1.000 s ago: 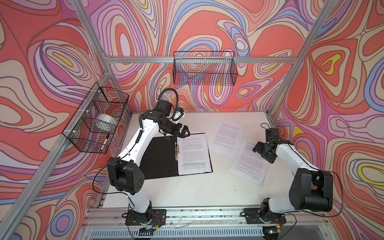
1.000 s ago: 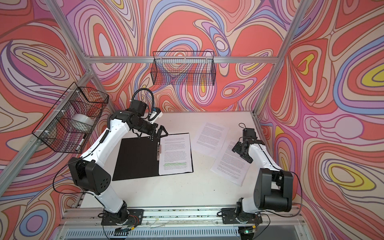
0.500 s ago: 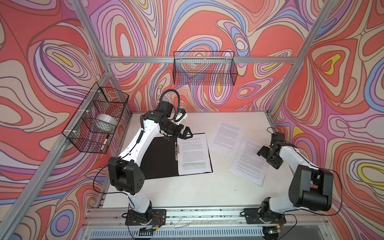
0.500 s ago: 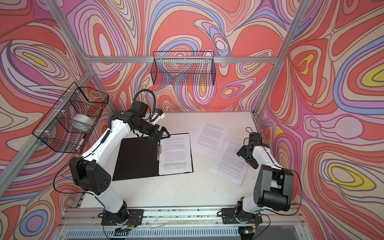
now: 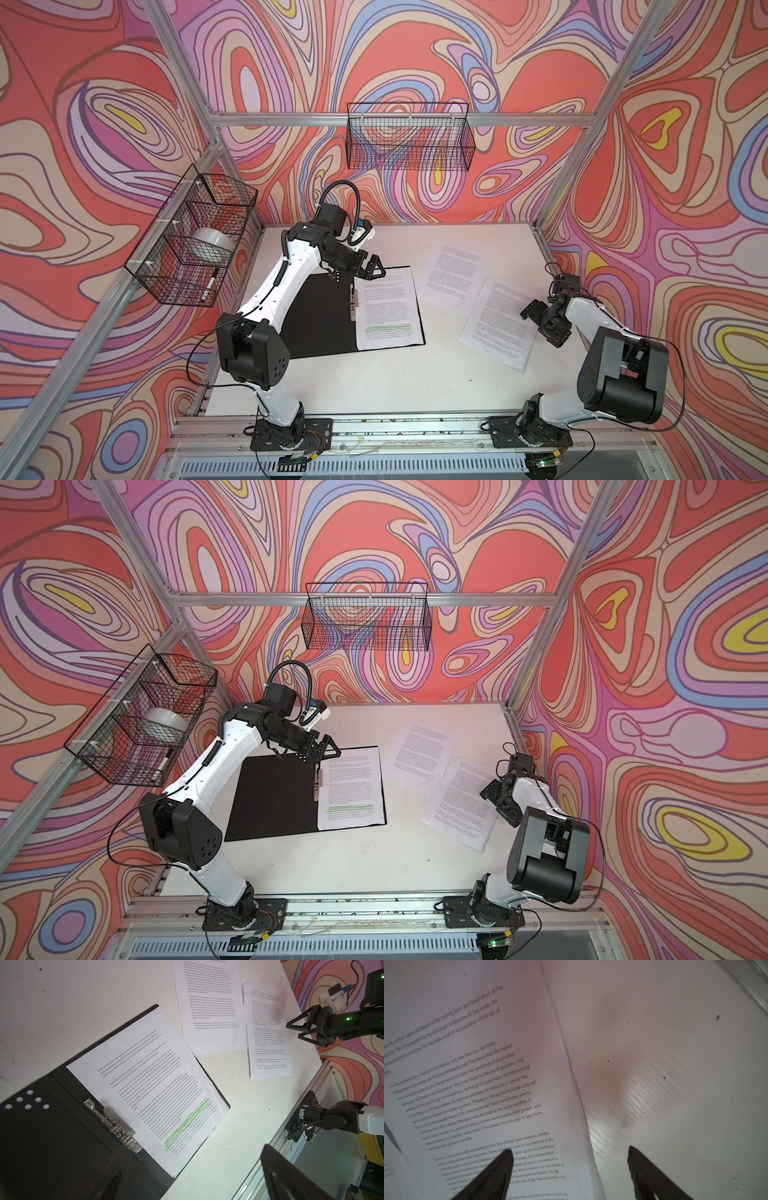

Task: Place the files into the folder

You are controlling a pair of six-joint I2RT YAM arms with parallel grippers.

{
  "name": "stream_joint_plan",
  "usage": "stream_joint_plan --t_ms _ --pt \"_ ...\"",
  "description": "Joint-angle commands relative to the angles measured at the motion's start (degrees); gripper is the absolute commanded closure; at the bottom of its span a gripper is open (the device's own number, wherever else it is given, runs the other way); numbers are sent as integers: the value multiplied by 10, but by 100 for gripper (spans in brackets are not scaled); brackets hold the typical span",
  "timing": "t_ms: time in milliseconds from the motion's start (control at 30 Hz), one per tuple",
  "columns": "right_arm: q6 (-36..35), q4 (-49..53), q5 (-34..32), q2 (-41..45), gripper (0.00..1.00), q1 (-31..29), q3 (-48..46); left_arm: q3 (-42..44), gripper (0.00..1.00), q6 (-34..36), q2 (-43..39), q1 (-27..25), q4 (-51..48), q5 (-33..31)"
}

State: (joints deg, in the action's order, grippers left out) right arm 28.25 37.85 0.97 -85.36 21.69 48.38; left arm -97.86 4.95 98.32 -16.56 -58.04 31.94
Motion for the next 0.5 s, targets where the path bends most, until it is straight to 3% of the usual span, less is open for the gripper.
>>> stream_joint_plan --t_ms 0,467 --pt "-9 -16 8 -9 11 8 -11 3 1 11 -3 -3 0 6" --pt "-14 -37 19 -27 17 18 -20 15 1 5 -13 -3 6 0"
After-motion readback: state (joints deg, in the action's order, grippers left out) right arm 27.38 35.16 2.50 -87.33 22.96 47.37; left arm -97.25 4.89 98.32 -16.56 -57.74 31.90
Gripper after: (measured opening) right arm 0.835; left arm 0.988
